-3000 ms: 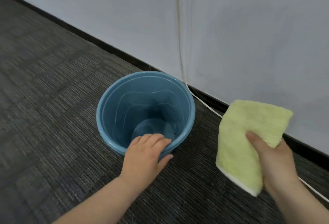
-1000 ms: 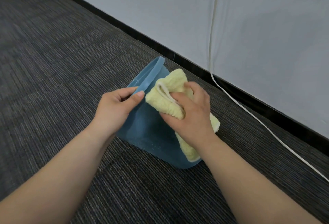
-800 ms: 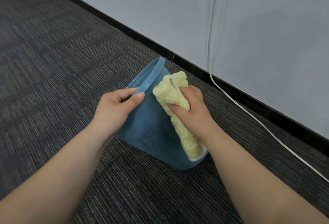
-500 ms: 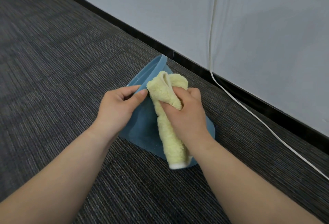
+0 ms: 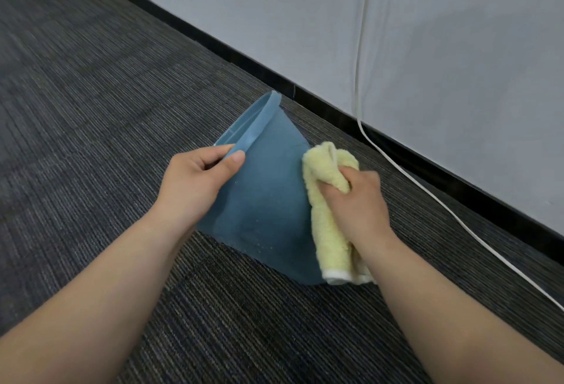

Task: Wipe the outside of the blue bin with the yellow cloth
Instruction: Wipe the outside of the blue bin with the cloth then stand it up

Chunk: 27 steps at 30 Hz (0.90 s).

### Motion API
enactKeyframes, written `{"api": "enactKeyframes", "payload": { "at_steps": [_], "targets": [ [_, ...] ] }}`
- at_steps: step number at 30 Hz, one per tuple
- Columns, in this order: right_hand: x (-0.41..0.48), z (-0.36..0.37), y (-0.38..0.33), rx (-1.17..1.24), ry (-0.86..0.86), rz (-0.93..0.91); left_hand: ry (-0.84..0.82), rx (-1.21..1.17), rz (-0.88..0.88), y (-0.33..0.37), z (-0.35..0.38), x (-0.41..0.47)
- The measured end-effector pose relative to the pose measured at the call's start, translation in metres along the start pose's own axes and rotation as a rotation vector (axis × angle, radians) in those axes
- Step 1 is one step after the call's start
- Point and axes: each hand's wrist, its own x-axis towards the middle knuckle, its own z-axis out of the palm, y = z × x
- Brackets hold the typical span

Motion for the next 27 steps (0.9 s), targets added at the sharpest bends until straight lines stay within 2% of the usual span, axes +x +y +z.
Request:
{"api": "enactKeyframes", "payload": {
  "at_steps": [2, 6, 8, 10, 12, 14, 19, 21, 25, 27],
  "targets": [
    [-0.002, 0.0, 0.001, -0.091, 0.018, 0.038, 0.006, 0.007, 0.003, -0.001, 0.002, 0.0],
    [-0.031, 0.025, -0.031, -0.045, 0.008, -0.245, 0.013, 0.012, 0.019, -0.001, 0.002, 0.001],
    [-0.038, 0.028, -0.028, -0.129, -0.045, -0.291, 0.015, 0.006, 0.009, -0.002, 0.001, 0.0],
    [-0.033, 0.02, -0.011, -0.249, -0.072, -0.186, 0.03, -0.001, -0.008, -0.002, -0.001, -0.002],
    [-0.025, 0.009, 0.002, -0.263, -0.047, -0.038, 0.05, 0.006, -0.012, -0.002, -0.003, -0.003],
    [-0.022, 0.01, 0.004, -0.254, -0.024, -0.006, 0.054, 0.01, -0.007, -0.002, -0.002, -0.003],
    [-0.04, 0.027, -0.021, -0.235, -0.056, -0.338, 0.067, 0.025, 0.007, -0.003, -0.002, -0.003],
    [-0.037, 0.021, -0.009, -0.308, -0.074, -0.297, 0.076, 0.002, -0.015, -0.005, -0.005, -0.002],
    [-0.026, 0.008, 0.014, -0.369, -0.053, -0.044, 0.107, 0.016, -0.023, -0.007, -0.008, -0.003],
    [-0.03, 0.019, 0.005, -0.337, -0.033, -0.101, 0.122, 0.043, 0.002, -0.008, -0.008, -0.004]
  ]
}}
